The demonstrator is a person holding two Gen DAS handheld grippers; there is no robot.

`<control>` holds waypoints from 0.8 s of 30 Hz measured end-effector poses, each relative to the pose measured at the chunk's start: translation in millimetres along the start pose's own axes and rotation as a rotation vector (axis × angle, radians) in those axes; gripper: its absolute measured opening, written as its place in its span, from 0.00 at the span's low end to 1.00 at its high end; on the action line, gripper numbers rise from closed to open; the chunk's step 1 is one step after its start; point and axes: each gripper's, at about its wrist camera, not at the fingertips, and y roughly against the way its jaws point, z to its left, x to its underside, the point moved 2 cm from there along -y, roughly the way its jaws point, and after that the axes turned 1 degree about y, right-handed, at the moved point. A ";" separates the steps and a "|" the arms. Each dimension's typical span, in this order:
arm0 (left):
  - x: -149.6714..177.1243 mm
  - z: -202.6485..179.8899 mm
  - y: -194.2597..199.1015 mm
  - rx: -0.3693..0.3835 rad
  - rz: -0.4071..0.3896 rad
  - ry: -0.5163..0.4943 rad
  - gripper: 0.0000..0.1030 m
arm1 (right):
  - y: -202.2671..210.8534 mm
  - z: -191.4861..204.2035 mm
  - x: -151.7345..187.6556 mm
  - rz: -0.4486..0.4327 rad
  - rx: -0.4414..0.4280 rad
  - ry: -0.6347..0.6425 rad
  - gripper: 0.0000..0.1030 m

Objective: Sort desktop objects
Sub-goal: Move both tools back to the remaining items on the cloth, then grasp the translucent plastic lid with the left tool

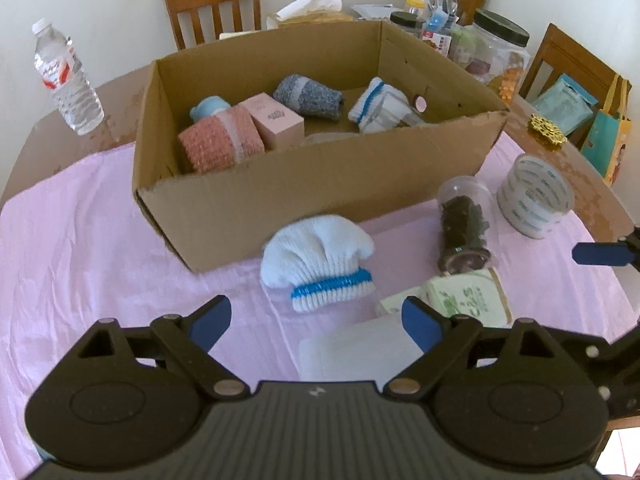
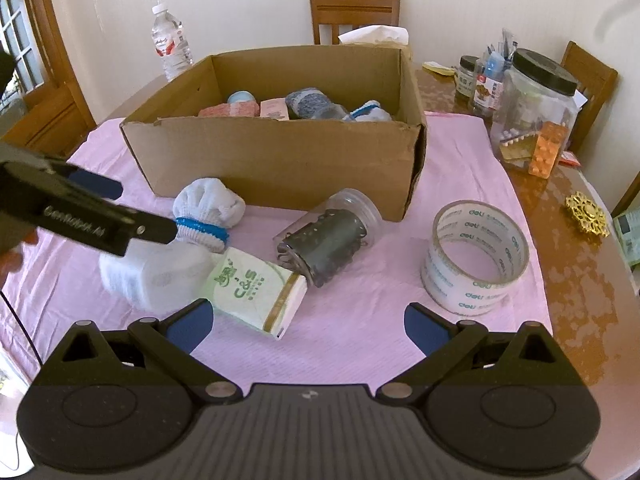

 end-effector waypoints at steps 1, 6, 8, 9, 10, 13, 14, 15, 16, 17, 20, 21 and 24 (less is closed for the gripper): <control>2.8 -1.3 1.3 0.003 0.000 0.007 0.90 | -0.5 -0.8 0.6 0.002 -0.002 -0.003 1.00; 15.0 -9.2 6.5 0.026 0.005 0.027 0.90 | -3.6 -4.3 4.0 0.011 -0.016 -0.006 1.00; 21.9 -13.5 7.8 0.036 0.013 0.039 0.90 | -5.2 -5.0 5.3 0.016 -0.025 -0.005 1.00; 25.5 -15.5 8.0 0.040 0.018 0.046 0.90 | -6.2 -5.8 6.0 0.018 -0.028 -0.003 1.00; 29.0 -17.6 7.8 0.043 0.023 0.050 0.90 | -7.2 -6.5 6.8 0.020 -0.029 -0.002 1.00; 37.1 -24.1 7.7 0.022 0.031 0.064 0.90 | -10.9 -9.1 9.1 0.033 -0.040 0.000 1.00; 39.8 -26.7 7.5 0.020 0.033 0.067 0.90 | -11.8 -10.0 9.6 0.037 -0.042 0.000 1.00; 42.3 -29.2 6.7 0.017 0.036 0.073 0.90 | -13.2 -11.0 10.0 0.042 -0.045 0.002 1.00; 43.5 -29.1 6.4 0.010 0.032 0.087 0.91 | -14.2 -11.7 10.4 0.046 -0.048 0.004 1.00; 44.3 -29.0 5.4 0.006 0.031 0.100 0.92 | -15.0 -12.9 10.6 0.048 -0.047 0.006 1.00; 45.8 -29.5 1.9 0.003 0.035 0.119 0.95 | -17.1 -17.2 10.2 0.060 -0.051 0.013 1.00; 46.2 -30.5 1.2 0.002 0.036 0.123 0.95 | -17.1 -18.0 10.2 0.062 -0.050 0.021 1.00; 48.6 -35.9 -1.8 -0.008 0.047 0.114 0.95 | -14.7 -21.5 9.9 0.059 -0.042 0.046 1.00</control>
